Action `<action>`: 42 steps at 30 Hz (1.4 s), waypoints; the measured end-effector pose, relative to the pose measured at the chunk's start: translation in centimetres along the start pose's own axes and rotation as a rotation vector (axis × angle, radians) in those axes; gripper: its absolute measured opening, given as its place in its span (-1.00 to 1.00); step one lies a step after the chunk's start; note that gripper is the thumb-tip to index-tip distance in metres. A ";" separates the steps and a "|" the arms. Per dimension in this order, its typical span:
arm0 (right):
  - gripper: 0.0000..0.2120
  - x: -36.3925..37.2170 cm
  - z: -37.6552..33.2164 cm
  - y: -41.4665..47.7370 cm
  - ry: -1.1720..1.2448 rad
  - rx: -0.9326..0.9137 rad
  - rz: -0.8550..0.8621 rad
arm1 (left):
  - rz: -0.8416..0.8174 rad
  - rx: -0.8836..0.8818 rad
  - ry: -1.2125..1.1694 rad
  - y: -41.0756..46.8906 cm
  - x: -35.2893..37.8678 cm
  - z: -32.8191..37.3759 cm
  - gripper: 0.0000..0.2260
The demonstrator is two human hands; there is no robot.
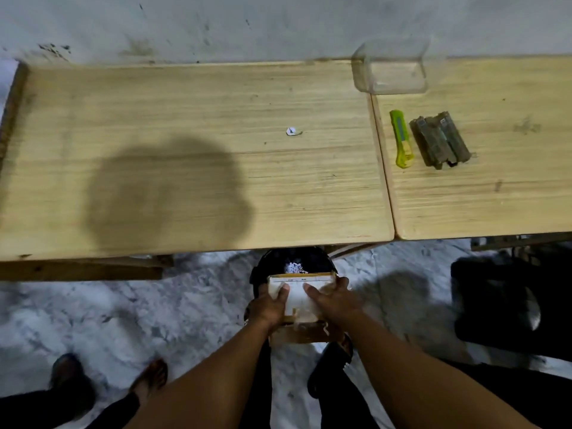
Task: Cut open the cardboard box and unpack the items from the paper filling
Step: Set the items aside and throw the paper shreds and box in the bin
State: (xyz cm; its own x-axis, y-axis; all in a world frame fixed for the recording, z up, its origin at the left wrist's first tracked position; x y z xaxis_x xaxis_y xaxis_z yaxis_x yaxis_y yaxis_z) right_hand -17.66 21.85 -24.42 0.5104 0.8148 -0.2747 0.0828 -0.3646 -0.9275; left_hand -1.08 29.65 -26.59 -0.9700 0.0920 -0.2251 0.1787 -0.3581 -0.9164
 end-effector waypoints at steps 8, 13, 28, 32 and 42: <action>-0.02 0.8 0.1 5.2 0.038 -0.031 0.035 | -0.045 0.052 -0.019 3.6 -0.5 1.1 -0.33; 0.07 0.8 0.7 8.3 0.136 -0.014 0.001 | -0.192 -0.036 -0.043 6.8 -1.3 0.5 -0.07; -0.78 -7.9 -11.8 -8.2 -0.488 0.103 -0.714 | -0.775 -0.175 0.731 -5.1 -6.5 10.8 -0.77; -0.92 -14.0 -18.9 -10.4 -0.324 -0.144 -0.469 | -0.727 0.018 0.580 -7.7 -12.0 19.0 -0.60; -0.47 -18.8 -27.6 -0.7 -0.279 -0.570 0.338 | 0.555 0.623 0.661 0.7 -19.1 26.2 -0.28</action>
State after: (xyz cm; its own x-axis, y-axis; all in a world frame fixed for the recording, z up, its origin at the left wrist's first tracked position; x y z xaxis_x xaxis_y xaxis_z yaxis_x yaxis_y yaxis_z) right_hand -3.71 -5.65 -11.57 0.3554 0.6730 -0.6486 0.4319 -0.7337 -0.5246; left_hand 13.25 3.26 -14.23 -0.4631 0.1889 -0.8659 0.2715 -0.8998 -0.3415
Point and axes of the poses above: each hand's wrist, its own y-axis towards the middle knuckle, its own x-axis out of the palm, z = x × y, the point moved 3 cm from there along y, towards the middle knuckle, and after that the axes turned 9 degrees about -z, right-handed, at the moved point
